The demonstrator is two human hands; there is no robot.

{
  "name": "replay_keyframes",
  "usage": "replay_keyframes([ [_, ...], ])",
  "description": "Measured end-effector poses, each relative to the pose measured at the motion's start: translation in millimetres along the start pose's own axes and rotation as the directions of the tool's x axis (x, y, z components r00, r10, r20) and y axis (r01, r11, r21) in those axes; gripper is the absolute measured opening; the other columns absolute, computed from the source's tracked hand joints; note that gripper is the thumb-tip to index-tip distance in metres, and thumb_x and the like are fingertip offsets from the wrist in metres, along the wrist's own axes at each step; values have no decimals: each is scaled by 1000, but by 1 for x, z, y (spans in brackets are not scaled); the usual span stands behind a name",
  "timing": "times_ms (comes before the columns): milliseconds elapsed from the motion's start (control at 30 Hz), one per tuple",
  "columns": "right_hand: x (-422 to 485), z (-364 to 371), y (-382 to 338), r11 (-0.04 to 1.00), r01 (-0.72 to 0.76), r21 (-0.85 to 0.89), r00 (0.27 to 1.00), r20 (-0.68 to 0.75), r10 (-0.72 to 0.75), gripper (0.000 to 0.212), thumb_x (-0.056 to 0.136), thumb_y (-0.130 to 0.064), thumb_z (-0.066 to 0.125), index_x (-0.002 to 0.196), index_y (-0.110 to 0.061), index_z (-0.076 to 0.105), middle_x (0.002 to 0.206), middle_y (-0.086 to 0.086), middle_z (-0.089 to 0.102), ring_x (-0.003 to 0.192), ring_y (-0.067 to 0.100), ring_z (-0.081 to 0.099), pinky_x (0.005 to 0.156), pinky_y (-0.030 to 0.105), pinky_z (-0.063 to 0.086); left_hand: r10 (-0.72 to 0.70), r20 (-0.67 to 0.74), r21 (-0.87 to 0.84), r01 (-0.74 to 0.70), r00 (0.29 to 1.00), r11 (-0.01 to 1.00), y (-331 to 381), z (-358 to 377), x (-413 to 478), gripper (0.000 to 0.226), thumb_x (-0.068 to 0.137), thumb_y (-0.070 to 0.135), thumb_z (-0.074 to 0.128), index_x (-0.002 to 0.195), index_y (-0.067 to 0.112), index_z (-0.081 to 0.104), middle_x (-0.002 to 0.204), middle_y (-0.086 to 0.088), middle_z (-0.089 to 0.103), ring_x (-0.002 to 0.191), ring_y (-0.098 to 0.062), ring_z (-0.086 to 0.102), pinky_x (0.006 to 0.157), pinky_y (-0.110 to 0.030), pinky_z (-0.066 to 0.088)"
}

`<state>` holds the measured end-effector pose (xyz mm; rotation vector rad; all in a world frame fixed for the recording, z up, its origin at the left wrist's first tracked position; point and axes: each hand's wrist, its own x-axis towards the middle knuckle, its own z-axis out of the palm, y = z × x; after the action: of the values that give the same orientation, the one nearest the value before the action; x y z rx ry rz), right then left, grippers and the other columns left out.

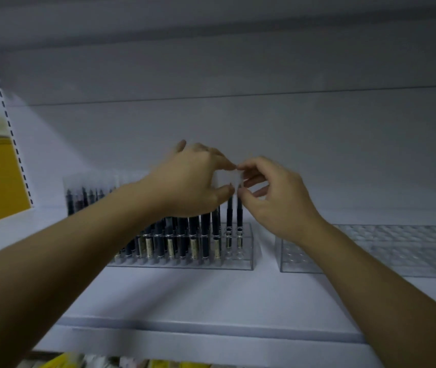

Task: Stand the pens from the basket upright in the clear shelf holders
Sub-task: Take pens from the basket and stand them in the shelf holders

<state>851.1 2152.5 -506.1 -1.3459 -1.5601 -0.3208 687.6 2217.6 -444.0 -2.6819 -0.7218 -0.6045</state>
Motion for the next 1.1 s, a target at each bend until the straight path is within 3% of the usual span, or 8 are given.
replay_keyframes([
  [167, -3, -8, -14, 989, -12, -146, 998, 54, 20, 59, 85, -31, 67, 138, -31, 44, 128, -11, 50, 116, 6, 49, 98, 27, 44, 17, -48, 30, -16, 999, 999, 1, -3, -18, 71, 91, 51, 53, 151, 28, 25, 155, 6, 30, 146, -14, 16, 121, -48, 0],
  [300, -25, -8, -29, 970, -47, -239, 995, 71, 66, 68, 85, -38, 67, 145, -30, 36, 142, -9, 42, 128, 11, 39, 103, 23, 30, 64, -134, -15, -66, 989, 998, 6, -6, -40, 69, 90, 46, 57, 149, 27, 28, 154, 6, 33, 145, -12, 18, 121, -40, -2],
  [500, -83, -14, -59, 935, -89, -345, 986, 102, 131, 72, 84, -41, 67, 147, -32, 32, 147, -10, 34, 136, 12, 30, 113, 31, 27, 136, -230, -105, -163, 964, 981, 27, 4, -91, 65, 90, 36, 60, 148, 24, 34, 153, 4, 36, 145, -11, 21, 119, -28, -4],
  [633, -127, -15, -84, 926, -43, -375, 986, 136, 100, 71, 85, -40, 67, 147, -24, 36, 149, -4, 36, 138, 14, 28, 113, 30, 22, 156, -288, -185, -215, 945, 959, 45, 23, -133, 62, 89, 36, 62, 145, 22, 40, 150, 4, 41, 144, -13, 25, 121, -30, 4],
  [767, -172, -8, -100, 939, 3, -345, 996, 82, 27, 58, 82, -28, 70, 135, -14, 52, 139, 4, 50, 130, 20, 42, 108, 36, 35, 99, -347, -310, -214, 933, 926, 63, 54, -177, 59, 87, 29, 66, 141, 15, 46, 146, -1, 46, 144, -16, 26, 120, -30, 13],
  [900, -222, 4, -98, 941, -2, -338, 997, 76, 30, 53, 83, -27, 69, 132, -11, 55, 132, 5, 54, 125, 18, 44, 106, 25, 33, 4, -388, -405, -175, 922, 897, 79, 96, -224, 53, 88, 27, 65, 137, 9, 51, 140, -3, 51, 141, -18, 32, 116, -33, 26],
  [1000, -263, 18, -90, 930, -69, -362, 989, 98, 111, 53, 83, -30, 66, 131, -11, 56, 128, 5, 57, 119, 20, 49, 104, 20, 28, -61, -309, -458, -93, 949, 884, 87, 130, -258, 49, 86, 31, 64, 130, 11, 58, 132, -3, 58, 131, -21, 46, 107, -36, 39],
  [1100, -305, 40, -78, 902, -190, -386, 940, 193, 281, 56, 83, -37, 66, 134, -17, 52, 132, 0, 53, 122, 15, 42, 104, 22, 27, -107, -124, -509, 30, 987, 860, 95, 168, -290, 49, 85, 38, 63, 127, 14, 60, 127, -2, 62, 124, -24, 54, 99, -38, 46],
])
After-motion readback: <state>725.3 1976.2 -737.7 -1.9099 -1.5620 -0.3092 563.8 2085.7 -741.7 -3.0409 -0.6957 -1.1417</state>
